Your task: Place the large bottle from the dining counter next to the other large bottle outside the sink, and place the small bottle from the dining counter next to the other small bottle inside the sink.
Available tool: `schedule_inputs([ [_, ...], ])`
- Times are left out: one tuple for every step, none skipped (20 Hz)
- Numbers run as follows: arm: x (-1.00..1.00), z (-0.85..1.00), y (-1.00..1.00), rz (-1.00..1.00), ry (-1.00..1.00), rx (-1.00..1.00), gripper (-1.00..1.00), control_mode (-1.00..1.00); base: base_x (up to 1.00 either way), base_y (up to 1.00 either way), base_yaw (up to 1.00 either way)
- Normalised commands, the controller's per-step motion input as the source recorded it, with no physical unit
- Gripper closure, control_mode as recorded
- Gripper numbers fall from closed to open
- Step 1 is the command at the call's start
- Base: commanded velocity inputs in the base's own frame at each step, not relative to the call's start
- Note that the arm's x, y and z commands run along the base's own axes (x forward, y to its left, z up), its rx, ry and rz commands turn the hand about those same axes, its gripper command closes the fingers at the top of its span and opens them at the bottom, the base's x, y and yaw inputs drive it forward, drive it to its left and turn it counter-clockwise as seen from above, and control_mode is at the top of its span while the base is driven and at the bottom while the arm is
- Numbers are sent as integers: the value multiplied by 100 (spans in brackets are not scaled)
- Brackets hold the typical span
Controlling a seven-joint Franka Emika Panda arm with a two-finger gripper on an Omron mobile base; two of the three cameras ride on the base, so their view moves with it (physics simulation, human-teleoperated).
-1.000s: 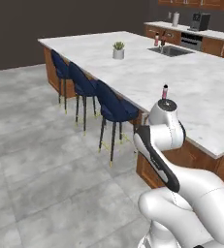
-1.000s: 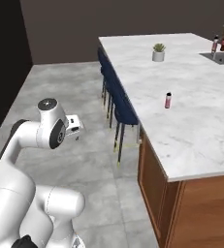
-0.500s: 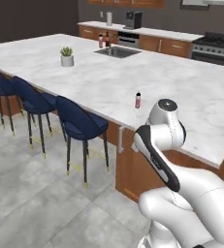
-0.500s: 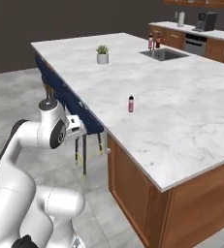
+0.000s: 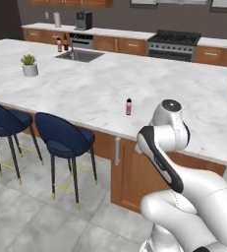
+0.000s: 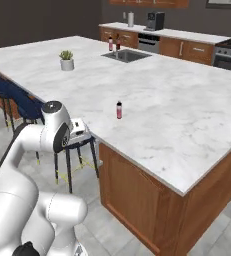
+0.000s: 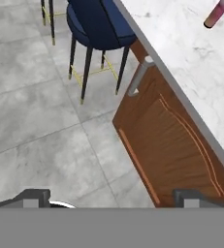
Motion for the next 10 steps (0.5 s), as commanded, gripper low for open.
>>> schedule_inputs([
  [0,0,0,0,0,0,-100,100,0,78,-37],
  [0,0,0,0,0,0,-100,100,0,80,-37],
  [0,0,0,0,0,0,-100,100,0,79,-36],
  [0,0,0,0,0,0,-100,100,0,76,-35],
  [0,0,0,0,0,0,-100,100,0,72,-34],
  [0,0,0,0,0,0,-100,100,0,69,-31],
  [0,0,0,0,0,0,-100,100,0,67,-29],
  [0,0,0,0,0,0,-100,100,0,62,-26],
  [0,0,0,0,0,0,-100,100,0,56,-25],
  [0,0,0,0,0,0,-100,100,0,54,-24],
])
